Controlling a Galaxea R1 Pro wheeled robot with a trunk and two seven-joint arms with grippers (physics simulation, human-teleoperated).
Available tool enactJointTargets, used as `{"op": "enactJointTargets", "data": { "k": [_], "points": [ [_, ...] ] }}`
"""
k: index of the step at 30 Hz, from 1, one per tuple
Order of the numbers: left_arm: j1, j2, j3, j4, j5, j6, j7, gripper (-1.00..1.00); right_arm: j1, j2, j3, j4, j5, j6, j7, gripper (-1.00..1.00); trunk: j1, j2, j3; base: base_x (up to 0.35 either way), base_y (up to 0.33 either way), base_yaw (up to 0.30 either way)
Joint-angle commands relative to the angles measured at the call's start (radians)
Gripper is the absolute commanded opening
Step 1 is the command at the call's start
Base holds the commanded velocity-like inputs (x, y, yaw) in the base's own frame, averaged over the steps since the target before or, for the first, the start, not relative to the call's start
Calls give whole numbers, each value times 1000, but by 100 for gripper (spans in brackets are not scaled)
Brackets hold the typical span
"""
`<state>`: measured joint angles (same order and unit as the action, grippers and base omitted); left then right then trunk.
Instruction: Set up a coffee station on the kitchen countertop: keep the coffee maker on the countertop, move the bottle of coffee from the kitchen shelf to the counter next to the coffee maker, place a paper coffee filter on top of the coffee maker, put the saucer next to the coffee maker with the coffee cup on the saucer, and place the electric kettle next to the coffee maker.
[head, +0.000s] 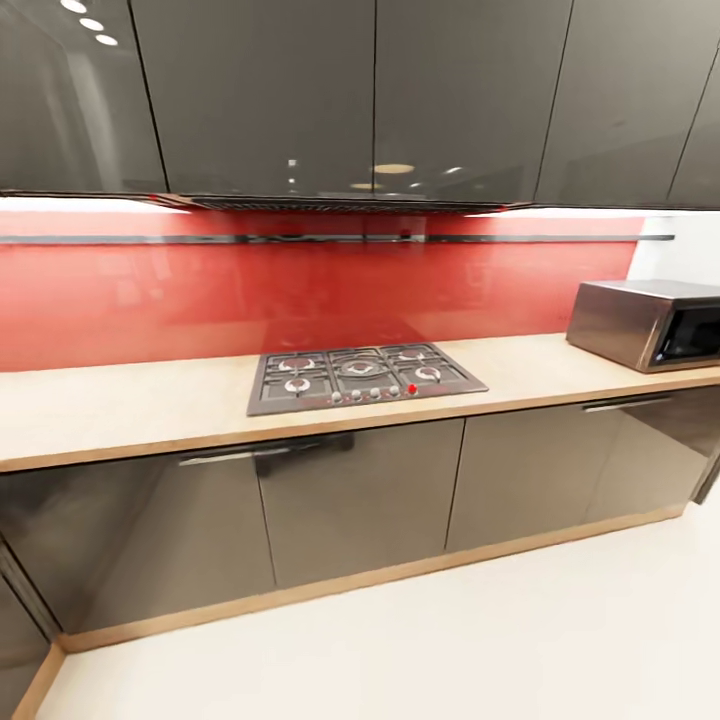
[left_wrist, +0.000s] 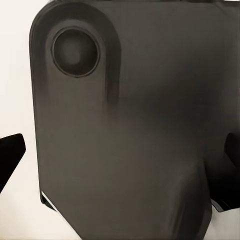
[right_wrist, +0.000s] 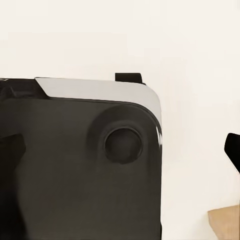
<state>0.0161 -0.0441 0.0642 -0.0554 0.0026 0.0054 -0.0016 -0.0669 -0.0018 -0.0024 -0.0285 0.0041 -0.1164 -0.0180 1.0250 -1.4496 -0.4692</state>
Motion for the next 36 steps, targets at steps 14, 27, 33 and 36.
{"op": "enactJointTargets", "data": {
  "k": [14, 27, 33, 36],
  "points": [
    [1, -2, 5, -7, 0, 0, -1, 100, -1, 0, 0, 1, 1, -3, -2, 100, 0, 0, -1, 0, 0, 277],
    [1, -2, 5, -7, 0, -1, 0, 100, -1, 2, 1, 2, 1, -3, -2, 100, 0, 0, -1, 0, 0, 277],
    [1, -2, 7, -7, 0, -38, 0, 100, -1, 3, 1, 2, 1, -3, -2, 100, 0, 0, -1, 0, 0, 277],
    [1, -2, 7, -6, 0, -49, 0, 100, -1, 3, 1, 2, 1, -4, -2, 100, 0, 0, -1, 0, 0, 277]
  ]
}}
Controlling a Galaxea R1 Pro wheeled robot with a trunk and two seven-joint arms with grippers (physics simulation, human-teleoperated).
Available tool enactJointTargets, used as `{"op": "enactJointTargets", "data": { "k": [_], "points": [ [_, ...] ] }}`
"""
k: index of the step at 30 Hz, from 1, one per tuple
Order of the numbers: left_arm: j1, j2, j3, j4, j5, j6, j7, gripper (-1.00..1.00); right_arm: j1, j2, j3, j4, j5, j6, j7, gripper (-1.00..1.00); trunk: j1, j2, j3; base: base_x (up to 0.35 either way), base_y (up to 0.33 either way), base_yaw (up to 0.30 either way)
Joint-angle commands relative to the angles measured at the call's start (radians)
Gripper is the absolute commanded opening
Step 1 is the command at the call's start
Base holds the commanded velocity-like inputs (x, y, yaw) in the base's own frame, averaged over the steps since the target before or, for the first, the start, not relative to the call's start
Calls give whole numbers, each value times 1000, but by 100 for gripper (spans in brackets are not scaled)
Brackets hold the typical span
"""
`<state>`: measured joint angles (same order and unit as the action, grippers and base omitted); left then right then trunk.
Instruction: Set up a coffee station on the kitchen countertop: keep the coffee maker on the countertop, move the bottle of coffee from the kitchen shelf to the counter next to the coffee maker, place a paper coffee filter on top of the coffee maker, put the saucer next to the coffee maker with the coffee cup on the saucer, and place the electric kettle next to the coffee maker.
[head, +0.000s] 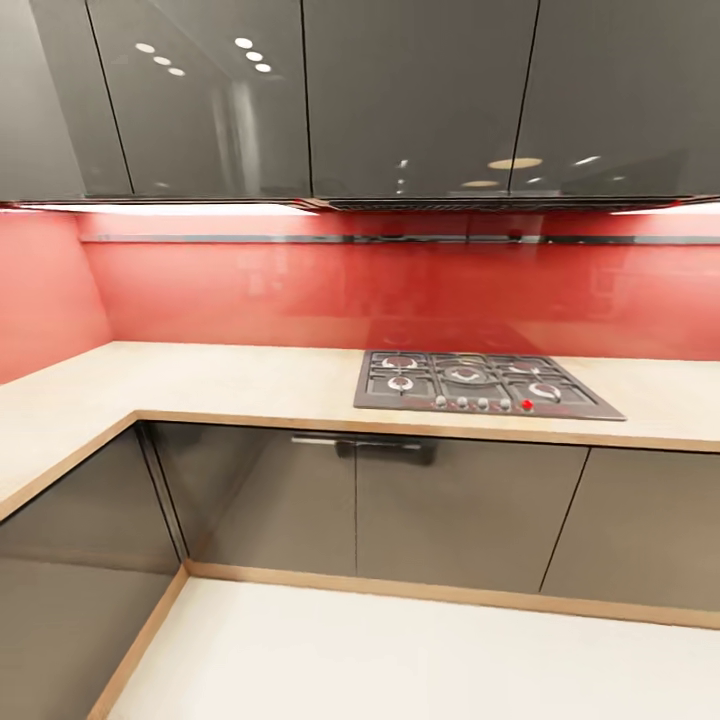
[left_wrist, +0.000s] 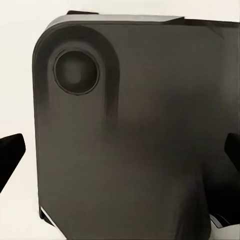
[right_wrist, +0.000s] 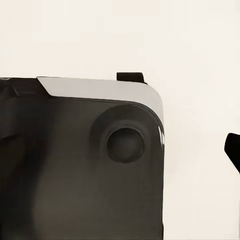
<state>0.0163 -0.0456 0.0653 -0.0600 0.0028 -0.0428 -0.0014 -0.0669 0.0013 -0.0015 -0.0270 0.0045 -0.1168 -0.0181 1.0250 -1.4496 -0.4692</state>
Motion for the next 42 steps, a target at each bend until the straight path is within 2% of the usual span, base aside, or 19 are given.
{"op": "enactJointTargets", "data": {
  "k": [1, 42],
  "points": [
    [0, 0, 6, -2, 0, -3, 0, 100, -1, 0, 0, 1, 0, -4, -2, 100, 0, 0, -1, 0, 0, 277],
    [1, 0, 5, -3, 0, -11, 1, 100, -1, -6, -3, 1, 2, -1, -1, 100, 0, 0, -1, 0, 0, 279]
  ]
}}
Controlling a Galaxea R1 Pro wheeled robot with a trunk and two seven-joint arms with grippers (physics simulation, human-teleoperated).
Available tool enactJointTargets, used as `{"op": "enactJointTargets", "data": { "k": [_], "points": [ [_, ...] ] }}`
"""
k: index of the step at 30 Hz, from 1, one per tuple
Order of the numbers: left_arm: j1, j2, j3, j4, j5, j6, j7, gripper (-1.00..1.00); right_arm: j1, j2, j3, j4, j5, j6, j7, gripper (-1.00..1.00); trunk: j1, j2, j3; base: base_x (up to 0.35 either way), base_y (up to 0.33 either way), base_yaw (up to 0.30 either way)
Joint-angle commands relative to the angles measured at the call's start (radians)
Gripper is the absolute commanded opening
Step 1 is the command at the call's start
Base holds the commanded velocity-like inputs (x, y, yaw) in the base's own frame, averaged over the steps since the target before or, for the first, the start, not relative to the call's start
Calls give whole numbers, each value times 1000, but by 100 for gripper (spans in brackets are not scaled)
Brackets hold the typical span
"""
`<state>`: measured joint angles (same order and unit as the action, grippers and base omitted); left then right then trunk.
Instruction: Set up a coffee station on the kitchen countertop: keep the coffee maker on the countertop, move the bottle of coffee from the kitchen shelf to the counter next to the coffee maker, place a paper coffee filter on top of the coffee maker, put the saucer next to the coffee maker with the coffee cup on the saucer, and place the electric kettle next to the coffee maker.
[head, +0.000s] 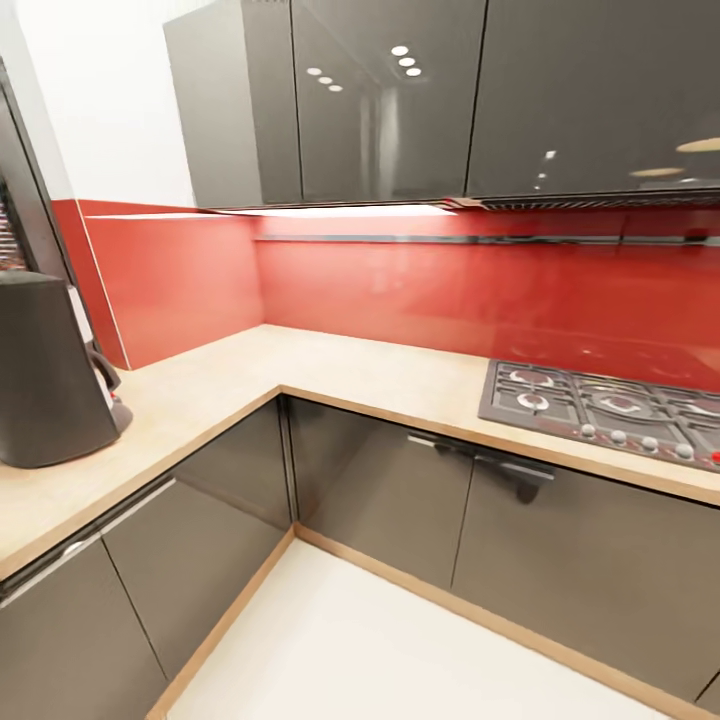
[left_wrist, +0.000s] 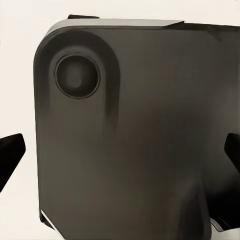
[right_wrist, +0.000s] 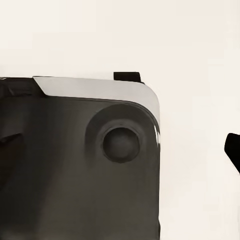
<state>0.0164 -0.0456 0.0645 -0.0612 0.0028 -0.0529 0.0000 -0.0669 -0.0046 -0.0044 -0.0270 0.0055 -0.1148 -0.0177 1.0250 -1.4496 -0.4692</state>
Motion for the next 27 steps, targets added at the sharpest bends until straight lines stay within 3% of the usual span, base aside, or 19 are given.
{"op": "enactJointTargets", "data": {
  "k": [1, 27],
  "points": [
    [0, 0, 6, -2, 0, -1, 0, 100, -1, 0, 0, 1, 1, -3, -2, 100, 0, 0, -1, 0, 0, 279],
    [1, -3, 6, -2, 1, -2, 0, 100, -1, 0, 0, 2, 1, -4, -1, 100, 0, 0, -1, 0, 0, 280]
  ]
}}
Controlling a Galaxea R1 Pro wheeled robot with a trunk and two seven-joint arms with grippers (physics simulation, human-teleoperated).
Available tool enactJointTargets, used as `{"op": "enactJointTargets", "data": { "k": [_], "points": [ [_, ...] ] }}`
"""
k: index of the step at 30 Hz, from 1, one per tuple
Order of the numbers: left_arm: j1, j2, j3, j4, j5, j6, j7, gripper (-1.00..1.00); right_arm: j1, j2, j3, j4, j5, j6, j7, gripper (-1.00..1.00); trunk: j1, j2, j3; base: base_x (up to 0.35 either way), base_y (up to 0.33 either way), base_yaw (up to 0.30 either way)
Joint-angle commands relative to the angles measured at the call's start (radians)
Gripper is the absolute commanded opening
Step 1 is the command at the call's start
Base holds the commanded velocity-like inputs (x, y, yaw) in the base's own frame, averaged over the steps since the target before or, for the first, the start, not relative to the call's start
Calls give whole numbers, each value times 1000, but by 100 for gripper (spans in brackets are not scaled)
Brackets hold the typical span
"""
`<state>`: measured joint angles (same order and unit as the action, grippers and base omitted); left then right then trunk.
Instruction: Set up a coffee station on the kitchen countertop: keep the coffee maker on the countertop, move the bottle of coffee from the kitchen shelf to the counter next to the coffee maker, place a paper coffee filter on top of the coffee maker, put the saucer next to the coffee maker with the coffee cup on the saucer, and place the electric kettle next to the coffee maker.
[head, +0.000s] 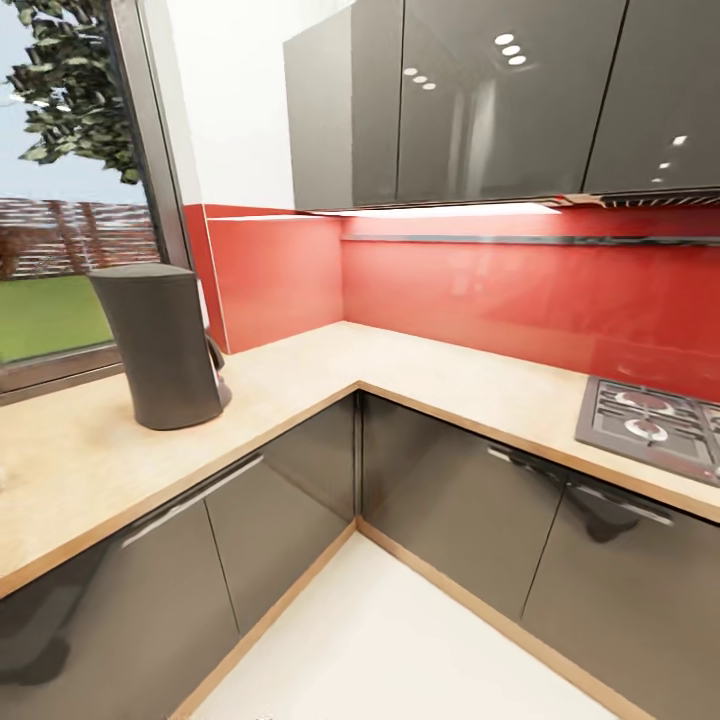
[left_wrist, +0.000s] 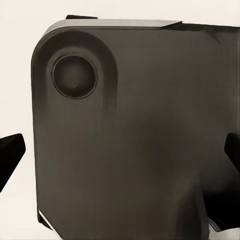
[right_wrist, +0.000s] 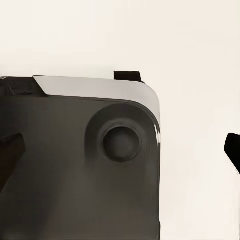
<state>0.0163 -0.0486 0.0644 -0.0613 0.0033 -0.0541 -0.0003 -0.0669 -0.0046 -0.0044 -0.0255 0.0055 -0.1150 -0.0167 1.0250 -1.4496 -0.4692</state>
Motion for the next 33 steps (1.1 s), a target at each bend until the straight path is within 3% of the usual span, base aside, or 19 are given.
{"op": "enactJointTargets", "data": {
  "k": [1, 22, 33],
  "points": [
    [1, -1, 6, -2, 1, -1, 0, 100, -1, 0, 0, 1, 1, -3, -2, 100, 0, 0, -1, 0, 0, 280],
    [1, -2, 6, -1, 0, -28, 0, 100, -1, 0, 0, 1, 1, -3, -2, 100, 0, 0, -1, -1, 0, 280],
    [0, -2, 6, -1, 0, -38, 0, 100, -1, 0, 0, 1, 1, -3, -2, 100, 0, 0, -1, -115, 90, 280]
  ]
}}
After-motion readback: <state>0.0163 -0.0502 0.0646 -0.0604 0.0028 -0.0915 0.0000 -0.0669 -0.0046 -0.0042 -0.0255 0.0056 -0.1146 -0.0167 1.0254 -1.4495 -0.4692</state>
